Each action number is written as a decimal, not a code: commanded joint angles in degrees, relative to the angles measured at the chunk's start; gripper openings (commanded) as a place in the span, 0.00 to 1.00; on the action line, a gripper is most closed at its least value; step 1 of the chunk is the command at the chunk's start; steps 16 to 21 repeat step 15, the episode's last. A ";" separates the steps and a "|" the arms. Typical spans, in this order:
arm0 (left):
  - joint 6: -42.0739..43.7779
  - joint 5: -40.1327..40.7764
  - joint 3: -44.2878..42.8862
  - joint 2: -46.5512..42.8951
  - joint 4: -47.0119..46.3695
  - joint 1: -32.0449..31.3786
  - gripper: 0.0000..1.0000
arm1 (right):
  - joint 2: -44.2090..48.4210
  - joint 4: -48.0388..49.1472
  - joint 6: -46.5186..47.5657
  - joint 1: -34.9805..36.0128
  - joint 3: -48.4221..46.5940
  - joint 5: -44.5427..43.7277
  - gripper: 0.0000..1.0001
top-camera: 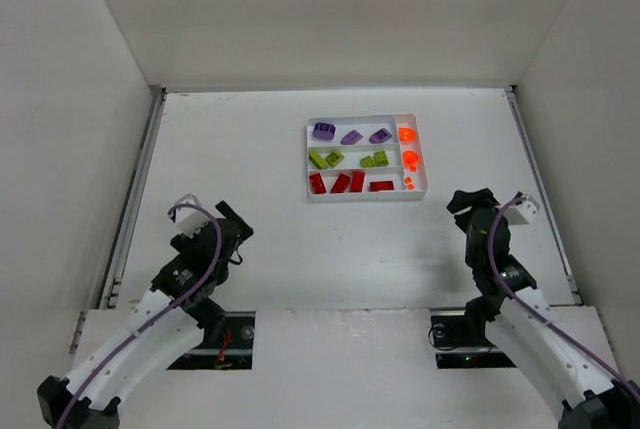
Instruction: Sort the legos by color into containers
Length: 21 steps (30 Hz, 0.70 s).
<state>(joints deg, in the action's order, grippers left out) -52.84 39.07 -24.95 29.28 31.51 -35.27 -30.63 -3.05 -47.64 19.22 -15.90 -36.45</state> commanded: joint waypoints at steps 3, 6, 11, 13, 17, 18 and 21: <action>1.42 0.58 -1.41 5.77 -2.77 7.44 1.00 | -1.79 -1.17 -0.27 0.07 -1.94 -2.49 0.72; 2.56 -3.90 -4.05 9.91 -2.94 9.56 1.00 | -5.13 -2.66 2.45 -0.02 -4.48 -1.79 1.00; 2.13 -8.66 -9.05 14.66 0.91 11.23 1.00 | -6.63 -11.33 0.19 3.13 -9.04 -3.45 1.00; 2.74 -9.09 -12.47 16.24 3.81 12.10 1.00 | -6.63 -14.34 -0.09 3.93 -11.16 -4.33 1.00; 4.83 -11.46 -17.13 18.61 5.67 13.94 1.00 | -7.16 -16.45 1.48 3.93 -13.01 -3.99 1.00; 4.83 -11.46 -17.13 18.61 5.67 13.94 1.00 | -7.16 -16.45 1.48 3.93 -13.01 -3.99 1.00; 4.83 -11.46 -17.13 18.61 5.67 13.94 1.00 | -7.16 -16.45 1.48 3.93 -13.01 -3.99 1.00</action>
